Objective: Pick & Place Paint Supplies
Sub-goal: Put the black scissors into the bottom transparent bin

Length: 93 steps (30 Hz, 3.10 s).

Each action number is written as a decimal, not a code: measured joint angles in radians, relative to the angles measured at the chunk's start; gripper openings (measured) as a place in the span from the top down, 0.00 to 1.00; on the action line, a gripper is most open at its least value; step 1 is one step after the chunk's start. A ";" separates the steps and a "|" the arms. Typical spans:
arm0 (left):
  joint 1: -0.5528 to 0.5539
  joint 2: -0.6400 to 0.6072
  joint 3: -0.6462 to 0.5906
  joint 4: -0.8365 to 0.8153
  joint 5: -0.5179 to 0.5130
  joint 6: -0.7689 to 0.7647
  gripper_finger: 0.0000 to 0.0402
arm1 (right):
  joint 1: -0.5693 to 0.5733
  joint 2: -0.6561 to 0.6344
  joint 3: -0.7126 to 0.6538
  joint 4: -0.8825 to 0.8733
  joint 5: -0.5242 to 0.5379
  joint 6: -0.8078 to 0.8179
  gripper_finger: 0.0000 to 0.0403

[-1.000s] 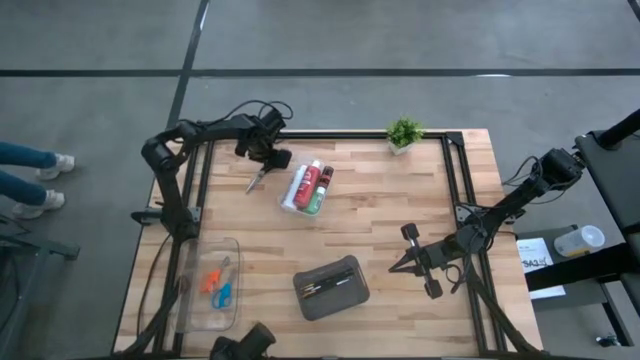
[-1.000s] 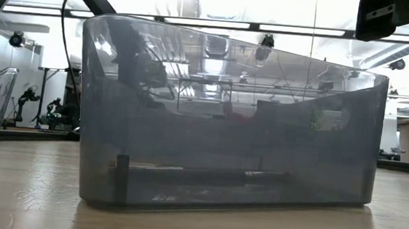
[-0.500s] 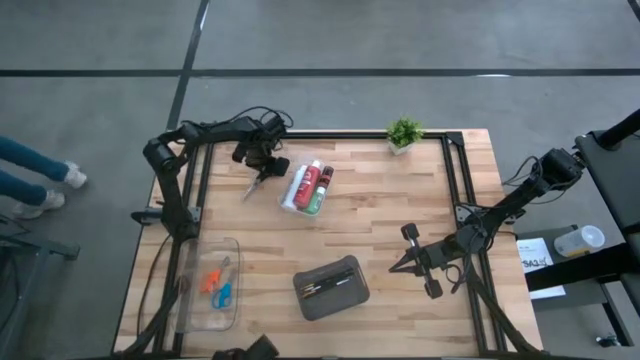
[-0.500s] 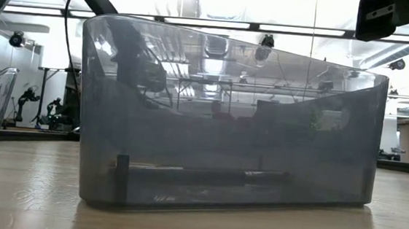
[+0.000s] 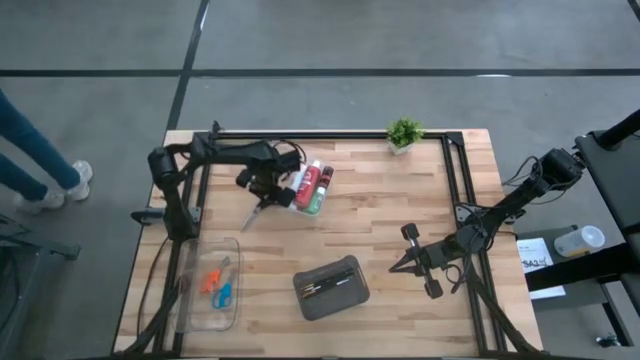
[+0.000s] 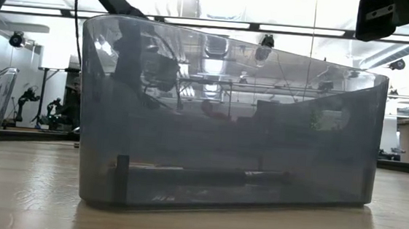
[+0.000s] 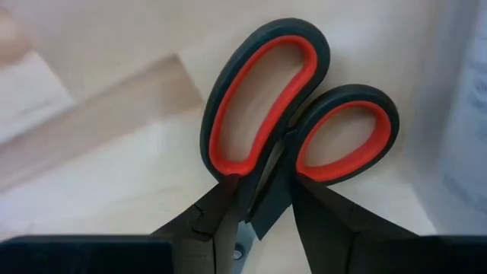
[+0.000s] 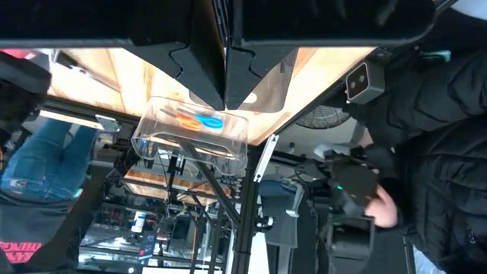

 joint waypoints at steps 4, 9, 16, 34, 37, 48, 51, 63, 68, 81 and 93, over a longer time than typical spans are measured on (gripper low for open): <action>-0.060 -0.035 -0.008 -0.005 -0.021 -0.079 0.67 | 0.000 0.000 0.000 0.000 0.000 0.000 0.98; -0.087 -0.101 -0.026 -0.016 -0.037 -0.137 0.67 | 0.000 0.000 0.000 0.000 0.000 0.000 0.98; -0.072 -0.146 -0.025 0.092 -0.140 -0.029 0.67 | -0.001 0.000 0.000 0.000 0.000 0.000 0.98; -0.069 -0.144 -0.176 0.316 -0.109 0.058 0.67 | 0.000 0.000 0.000 0.000 0.000 0.000 0.98; -0.069 -0.143 -0.177 0.337 -0.109 0.073 0.67 | 0.000 0.000 0.000 0.000 0.000 0.000 0.98; -0.057 -0.141 -0.176 0.279 -0.100 0.021 0.67 | 0.000 0.000 0.000 0.000 0.000 0.000 0.98; -0.043 -0.143 -0.176 0.257 -0.101 -0.005 0.67 | 0.000 0.000 0.000 0.000 0.000 0.000 0.98; 0.052 -0.154 -0.182 0.221 -0.156 -0.009 0.67 | 0.000 0.000 0.000 0.000 0.000 0.000 0.98; 0.073 -0.155 -0.179 0.220 -0.150 -0.006 0.67 | 0.000 0.000 0.000 0.000 0.000 0.000 0.98; 0.059 -0.229 -0.168 0.231 -0.138 0.053 0.67 | -0.001 0.000 0.000 0.000 0.000 0.000 0.98; 0.056 -0.226 -0.250 0.303 -0.085 0.191 0.67 | -0.001 0.000 0.000 0.000 0.000 0.000 0.98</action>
